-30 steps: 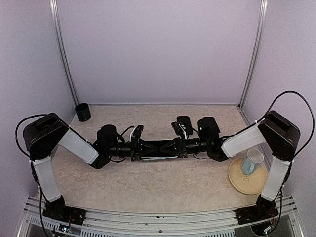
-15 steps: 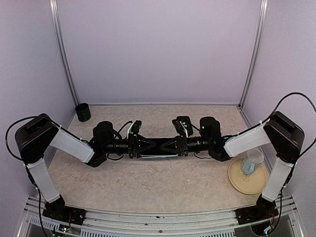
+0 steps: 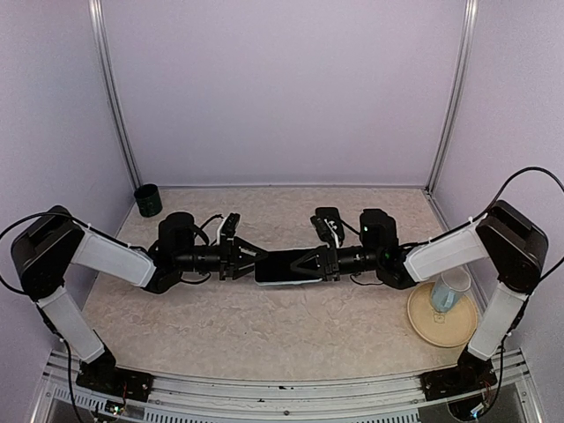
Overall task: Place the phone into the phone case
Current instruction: Install the phone on the phone case, then press the phone with the phone case.
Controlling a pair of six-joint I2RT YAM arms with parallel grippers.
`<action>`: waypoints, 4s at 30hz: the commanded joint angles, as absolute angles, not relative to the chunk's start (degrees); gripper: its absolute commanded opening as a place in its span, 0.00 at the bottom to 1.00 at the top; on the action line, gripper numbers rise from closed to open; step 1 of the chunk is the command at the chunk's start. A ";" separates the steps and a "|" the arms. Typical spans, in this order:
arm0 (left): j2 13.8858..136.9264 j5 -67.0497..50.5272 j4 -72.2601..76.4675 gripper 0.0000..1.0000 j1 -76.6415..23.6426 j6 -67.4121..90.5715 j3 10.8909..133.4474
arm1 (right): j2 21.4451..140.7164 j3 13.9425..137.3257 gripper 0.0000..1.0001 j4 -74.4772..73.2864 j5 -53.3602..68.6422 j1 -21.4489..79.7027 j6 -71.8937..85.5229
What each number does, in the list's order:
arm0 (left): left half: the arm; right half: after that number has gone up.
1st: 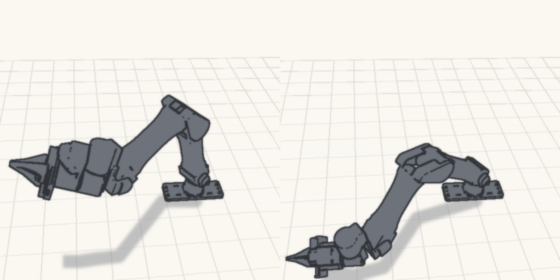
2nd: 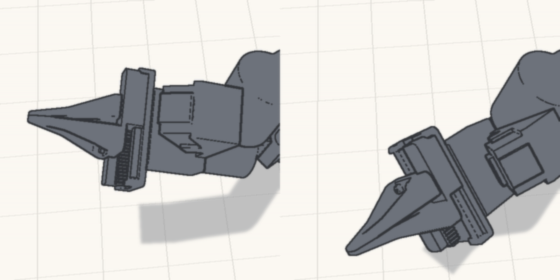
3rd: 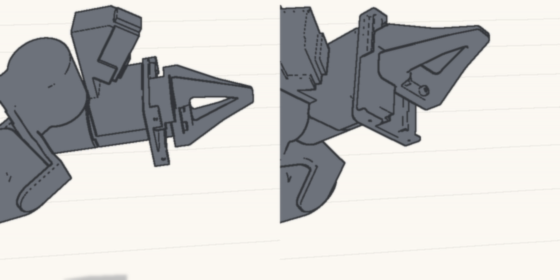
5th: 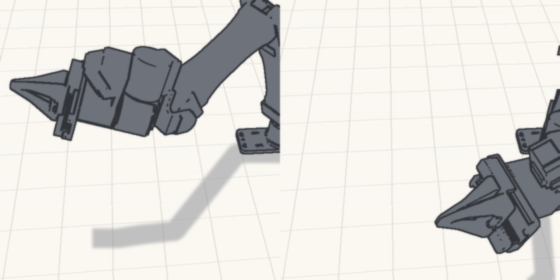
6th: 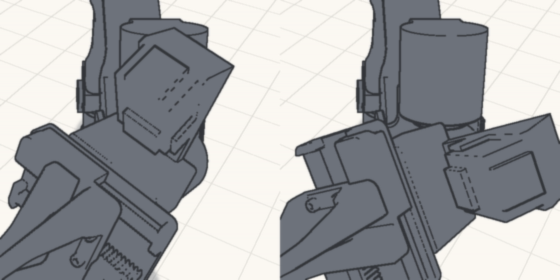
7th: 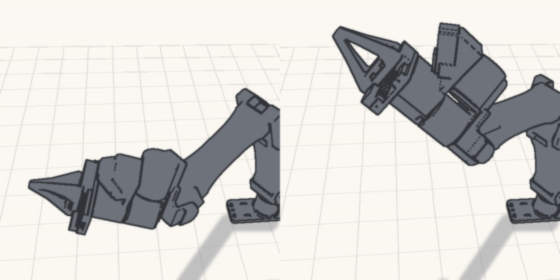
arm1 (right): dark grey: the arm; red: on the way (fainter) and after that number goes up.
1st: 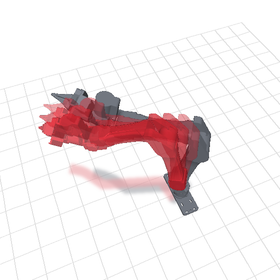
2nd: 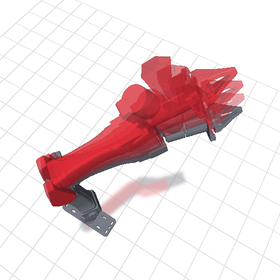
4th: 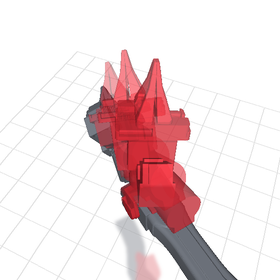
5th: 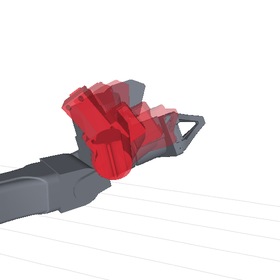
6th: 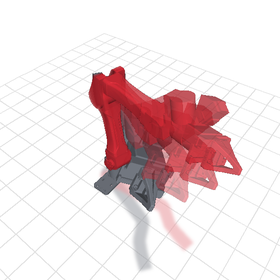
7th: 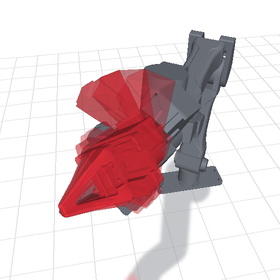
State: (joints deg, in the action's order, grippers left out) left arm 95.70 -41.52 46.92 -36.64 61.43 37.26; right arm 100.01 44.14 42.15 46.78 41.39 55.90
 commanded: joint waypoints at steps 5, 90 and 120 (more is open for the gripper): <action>91.37 -38.49 41.66 0.45 -35.31 56.09 36.21 | 95.27 43.49 0.00 43.11 50.98 40.95 51.12; 86.62 -49.82 42.36 0.08 -41.92 47.77 38.39 | 88.96 44.02 0.00 24.15 49.64 39.53 26.95; 82.57 -39.60 38.40 0.59 -41.15 46.67 36.06 | 81.39 40.49 0.00 27.86 44.44 39.55 28.71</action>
